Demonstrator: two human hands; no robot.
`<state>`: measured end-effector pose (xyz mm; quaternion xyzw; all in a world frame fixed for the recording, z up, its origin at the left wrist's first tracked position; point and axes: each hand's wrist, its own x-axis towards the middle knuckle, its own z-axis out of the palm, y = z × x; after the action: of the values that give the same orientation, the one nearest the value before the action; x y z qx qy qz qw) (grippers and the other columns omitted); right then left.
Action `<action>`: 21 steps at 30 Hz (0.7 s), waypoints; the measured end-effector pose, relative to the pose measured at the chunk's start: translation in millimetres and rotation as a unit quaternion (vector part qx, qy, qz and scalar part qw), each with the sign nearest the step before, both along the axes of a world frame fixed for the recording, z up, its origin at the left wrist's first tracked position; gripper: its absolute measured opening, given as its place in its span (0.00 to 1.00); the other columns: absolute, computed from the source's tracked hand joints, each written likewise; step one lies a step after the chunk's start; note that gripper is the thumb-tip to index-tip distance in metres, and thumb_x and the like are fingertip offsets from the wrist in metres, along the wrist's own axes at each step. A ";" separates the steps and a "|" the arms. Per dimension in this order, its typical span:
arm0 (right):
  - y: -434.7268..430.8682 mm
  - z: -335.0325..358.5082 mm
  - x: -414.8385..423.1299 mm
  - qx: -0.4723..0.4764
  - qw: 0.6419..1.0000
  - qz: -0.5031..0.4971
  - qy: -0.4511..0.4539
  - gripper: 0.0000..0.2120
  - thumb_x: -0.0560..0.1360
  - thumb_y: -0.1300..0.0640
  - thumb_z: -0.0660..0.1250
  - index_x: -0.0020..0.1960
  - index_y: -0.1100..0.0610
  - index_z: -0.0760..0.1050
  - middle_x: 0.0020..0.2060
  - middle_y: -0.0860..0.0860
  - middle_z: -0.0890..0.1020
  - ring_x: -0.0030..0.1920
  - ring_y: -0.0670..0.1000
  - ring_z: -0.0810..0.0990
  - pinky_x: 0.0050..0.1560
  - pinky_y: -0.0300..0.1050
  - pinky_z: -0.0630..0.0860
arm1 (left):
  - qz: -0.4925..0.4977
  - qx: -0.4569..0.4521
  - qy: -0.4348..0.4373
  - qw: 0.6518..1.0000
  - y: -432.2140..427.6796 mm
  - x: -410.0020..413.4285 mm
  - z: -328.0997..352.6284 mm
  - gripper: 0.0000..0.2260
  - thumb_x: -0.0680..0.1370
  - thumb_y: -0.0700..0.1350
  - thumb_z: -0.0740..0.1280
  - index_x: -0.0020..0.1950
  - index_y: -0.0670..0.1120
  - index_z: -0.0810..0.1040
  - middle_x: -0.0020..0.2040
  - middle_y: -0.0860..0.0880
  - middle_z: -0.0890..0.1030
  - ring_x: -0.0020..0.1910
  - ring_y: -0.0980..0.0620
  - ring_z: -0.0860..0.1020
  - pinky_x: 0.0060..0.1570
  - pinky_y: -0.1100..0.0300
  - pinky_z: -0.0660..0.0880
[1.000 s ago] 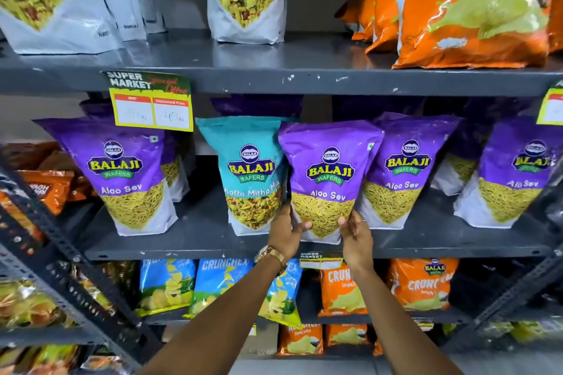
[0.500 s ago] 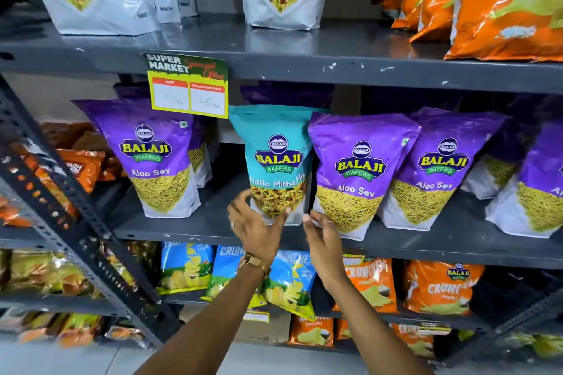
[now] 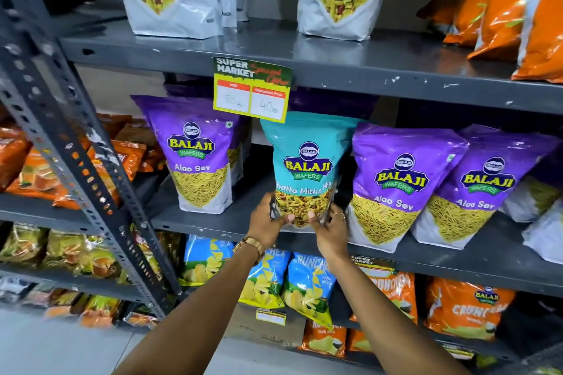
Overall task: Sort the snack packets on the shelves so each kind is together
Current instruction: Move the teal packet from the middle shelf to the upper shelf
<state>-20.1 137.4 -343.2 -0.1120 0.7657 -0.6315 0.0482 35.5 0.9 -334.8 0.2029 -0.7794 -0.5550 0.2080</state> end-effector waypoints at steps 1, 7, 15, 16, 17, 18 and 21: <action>-1.6 1.0 1.9 0.006 1.000 0.005 0.001 0.34 0.66 0.39 0.70 0.63 0.60 0.71 0.58 0.58 0.82 0.60 0.56 0.80 0.62 0.57 0.75 | 0.005 -0.003 -0.001 1.000 -2.2 4.3 1.3 0.24 0.70 0.40 0.75 0.63 0.43 0.72 0.57 0.47 0.80 0.58 0.49 0.77 0.56 0.58 0.71; -2.9 15.6 34.4 0.011 0.999 0.021 -0.033 0.33 0.72 0.53 0.72 0.72 0.58 0.64 0.62 0.58 0.79 0.60 0.57 0.79 0.62 0.57 0.76 | 0.013 -0.018 0.003 1.000 -12.9 41.1 4.5 0.24 0.69 0.39 0.76 0.62 0.40 0.72 0.56 0.47 0.80 0.56 0.52 0.76 0.50 0.63 0.70; 8.2 13.7 85.3 0.005 1.000 0.007 0.006 0.18 0.71 0.56 0.73 0.59 0.56 0.73 0.52 0.61 0.83 0.52 0.56 0.81 0.48 0.49 0.80 | 0.007 -0.033 0.033 0.999 -8.3 102.1 2.4 0.22 0.69 0.36 0.75 0.61 0.40 0.73 0.52 0.49 0.80 0.53 0.48 0.78 0.41 0.80 0.71; 10.8 14.9 94.9 0.011 1.000 -0.006 0.015 0.18 0.70 0.53 0.73 0.57 0.53 0.73 0.51 0.60 0.83 0.51 0.56 0.81 0.49 0.52 0.80 | 0.000 -0.038 0.032 0.999 -7.1 111.0 5.2 0.22 0.69 0.36 0.75 0.61 0.41 0.73 0.52 0.50 0.80 0.53 0.49 0.78 0.42 0.80 0.71; 14.3 14.4 103.3 0.007 0.999 -0.018 0.028 0.20 0.68 0.47 0.74 0.56 0.51 0.74 0.51 0.59 0.82 0.52 0.55 0.81 0.51 0.56 0.79 | -0.006 -0.039 0.032 0.999 -5.5 120.2 9.4 0.22 0.69 0.37 0.75 0.60 0.43 0.73 0.52 0.51 0.79 0.52 0.51 0.77 0.42 0.80 0.71; 18.7 15.3 112.2 0.009 0.999 -0.030 0.044 0.23 0.66 0.39 0.73 0.55 0.50 0.74 0.51 0.57 0.81 0.54 0.54 0.80 0.53 0.59 0.78 | -0.014 -0.043 0.033 0.998 -3.2 129.7 14.8 0.22 0.69 0.37 0.75 0.60 0.47 0.73 0.52 0.52 0.80 0.52 0.52 0.77 0.43 0.79 0.71; 31.7 22.2 134.7 -0.021 0.996 -0.047 0.077 0.30 0.63 0.32 0.70 0.57 0.50 0.75 0.58 0.54 0.79 0.62 0.53 0.77 0.60 0.60 0.75 | -0.040 -0.054 0.045 0.997 3.7 153.3 36.9 0.23 0.69 0.39 0.76 0.59 0.53 0.72 0.52 0.57 0.81 0.52 0.60 0.79 0.45 0.77 0.72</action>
<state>114.6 169.1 -321.0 -0.1253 0.7583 -0.6383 -0.0432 188.8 4.5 -297.9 0.1350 -0.8058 -0.5283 0.2312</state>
